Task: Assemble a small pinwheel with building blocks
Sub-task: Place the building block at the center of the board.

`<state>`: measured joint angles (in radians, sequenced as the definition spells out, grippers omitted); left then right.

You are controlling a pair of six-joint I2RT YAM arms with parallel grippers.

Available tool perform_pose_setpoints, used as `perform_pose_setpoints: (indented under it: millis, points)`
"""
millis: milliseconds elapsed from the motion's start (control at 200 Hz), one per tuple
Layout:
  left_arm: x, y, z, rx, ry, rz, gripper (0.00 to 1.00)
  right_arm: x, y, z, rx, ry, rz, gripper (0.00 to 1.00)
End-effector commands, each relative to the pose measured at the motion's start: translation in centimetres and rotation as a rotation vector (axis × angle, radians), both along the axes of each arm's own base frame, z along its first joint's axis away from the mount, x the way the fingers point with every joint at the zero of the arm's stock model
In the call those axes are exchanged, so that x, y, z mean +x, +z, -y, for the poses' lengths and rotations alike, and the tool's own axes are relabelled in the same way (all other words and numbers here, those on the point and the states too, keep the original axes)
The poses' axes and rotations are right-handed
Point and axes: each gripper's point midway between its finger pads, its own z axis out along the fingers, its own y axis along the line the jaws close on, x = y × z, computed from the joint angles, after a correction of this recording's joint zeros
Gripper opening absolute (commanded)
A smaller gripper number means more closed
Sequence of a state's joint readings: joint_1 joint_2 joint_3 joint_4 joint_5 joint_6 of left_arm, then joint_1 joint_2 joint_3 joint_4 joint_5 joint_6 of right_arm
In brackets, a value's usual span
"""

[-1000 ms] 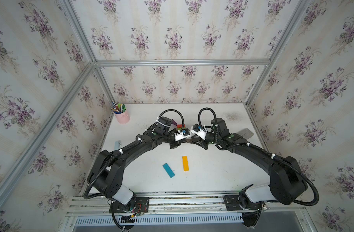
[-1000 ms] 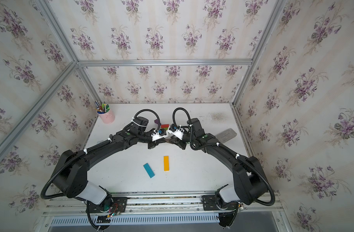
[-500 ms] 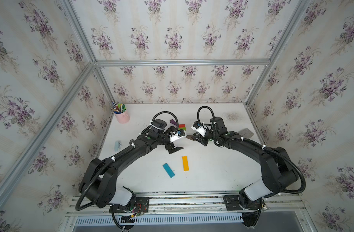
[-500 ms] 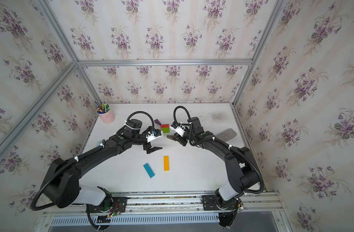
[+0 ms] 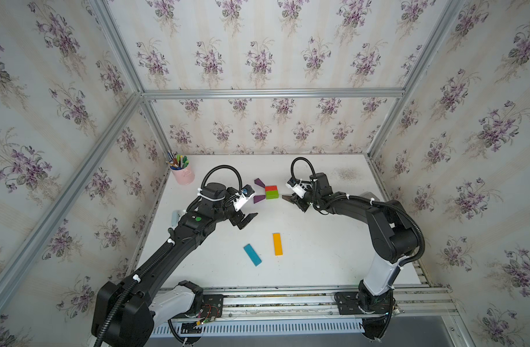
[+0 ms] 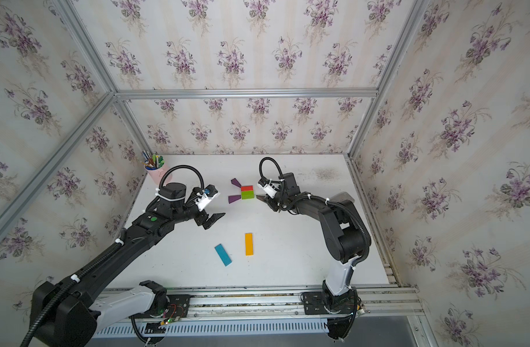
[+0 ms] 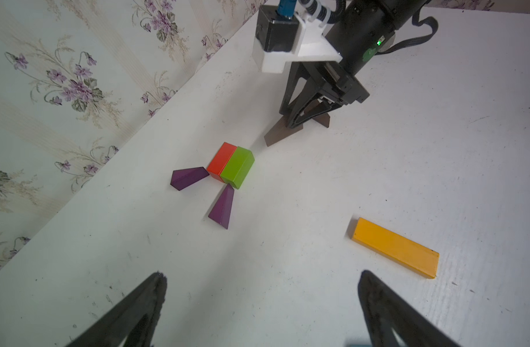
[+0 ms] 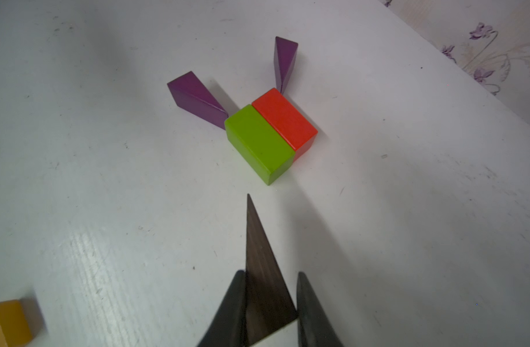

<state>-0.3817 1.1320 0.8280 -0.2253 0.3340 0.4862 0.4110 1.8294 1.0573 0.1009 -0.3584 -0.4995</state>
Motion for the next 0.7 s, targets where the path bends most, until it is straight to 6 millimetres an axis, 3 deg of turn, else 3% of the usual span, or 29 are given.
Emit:
perform_pose_setpoints:
  millis: [0,215,694]
  points:
    - [-0.2,-0.3,-0.2,-0.016,0.019,-0.025,1.00,1.6,0.0,0.2,-0.016,-0.047,0.013,0.20]
    - [0.2,0.4,-0.9,-0.008,0.050,0.054,1.00,2.6,-0.4,0.4,-0.030,-0.097,-0.011,0.20]
    - [-0.2,0.6,-1.3,-0.012,0.052,0.086,1.00,2.3,-2.3,-0.2,-0.088,-0.134,-0.092,0.21]
